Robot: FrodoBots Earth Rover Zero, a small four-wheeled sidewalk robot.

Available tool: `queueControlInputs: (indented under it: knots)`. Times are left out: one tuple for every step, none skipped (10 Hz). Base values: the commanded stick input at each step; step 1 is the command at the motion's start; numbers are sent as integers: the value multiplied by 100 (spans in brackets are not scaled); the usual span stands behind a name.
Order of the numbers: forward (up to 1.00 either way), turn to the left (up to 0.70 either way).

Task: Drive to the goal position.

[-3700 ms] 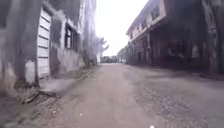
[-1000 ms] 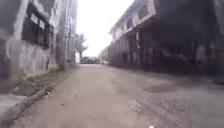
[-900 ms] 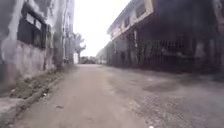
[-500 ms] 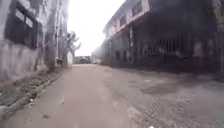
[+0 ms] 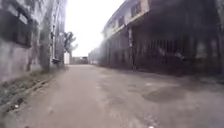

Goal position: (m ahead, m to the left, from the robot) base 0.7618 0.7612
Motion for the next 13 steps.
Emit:
queueControlInputs:
  knots:
    - [50, 0]
    - [50, 0]
    - [50, 0]
    - [50, 1]
    - [50, 26]
    - [50, 50]
    - [50, 47]
    - [50, 0]
    - [50, 0]
    - [50, 0]
    - [50, 0]
    - [50, 0]
    - [50, 0]
